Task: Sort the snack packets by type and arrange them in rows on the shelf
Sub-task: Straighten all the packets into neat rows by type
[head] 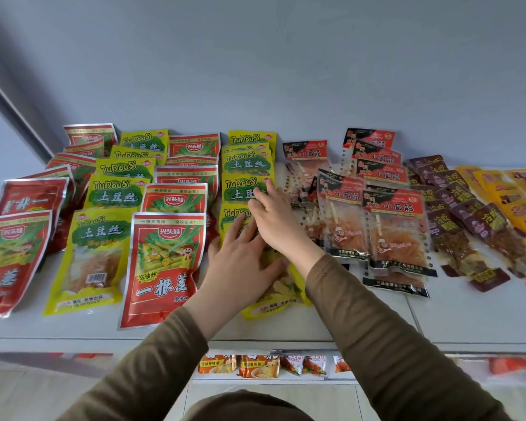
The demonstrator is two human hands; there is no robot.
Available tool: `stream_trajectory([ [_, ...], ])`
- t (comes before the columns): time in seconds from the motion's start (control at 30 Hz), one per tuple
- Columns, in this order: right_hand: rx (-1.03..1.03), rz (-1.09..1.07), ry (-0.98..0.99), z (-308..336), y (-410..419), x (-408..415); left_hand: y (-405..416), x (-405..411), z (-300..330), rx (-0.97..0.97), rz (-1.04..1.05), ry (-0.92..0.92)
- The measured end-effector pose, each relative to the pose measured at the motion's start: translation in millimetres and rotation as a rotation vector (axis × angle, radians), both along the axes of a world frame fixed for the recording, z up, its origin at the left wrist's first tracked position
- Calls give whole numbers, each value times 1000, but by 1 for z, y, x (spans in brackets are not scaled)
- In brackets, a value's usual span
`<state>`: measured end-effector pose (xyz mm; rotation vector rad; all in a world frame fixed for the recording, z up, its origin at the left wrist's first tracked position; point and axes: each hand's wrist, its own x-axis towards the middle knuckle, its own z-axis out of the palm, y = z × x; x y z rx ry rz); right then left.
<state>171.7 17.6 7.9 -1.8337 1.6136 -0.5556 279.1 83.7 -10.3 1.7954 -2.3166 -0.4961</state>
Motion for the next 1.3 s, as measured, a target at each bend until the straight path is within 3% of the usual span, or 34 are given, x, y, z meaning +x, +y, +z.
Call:
stream_trajectory([
  [0.1,3,0,-113,8,8,-1,8,13,9,-56,-15,79],
  [0.27,119,-71,-660,27,42,-33,48,45,23,-294,58,318],
  [0.33,109,-59,-697,31,56,-46,58,52,25,-283,113,303],
  [0.5,-5,88,-226,13,91,-48,66,36,13,-101,32,84],
  [0.6,-12,96,-27,-4,105,-37,66,34,2,-61,28,67],
  [0.77,-112,51,108,-16,118,-29,65,33,0,-5,70,222],
  [1.0,-226,64,139,-29,129,-18,63,36,7,60,100,330],
  [1.3,-275,38,211,-50,127,-15,59,43,8,-70,35,87],
])
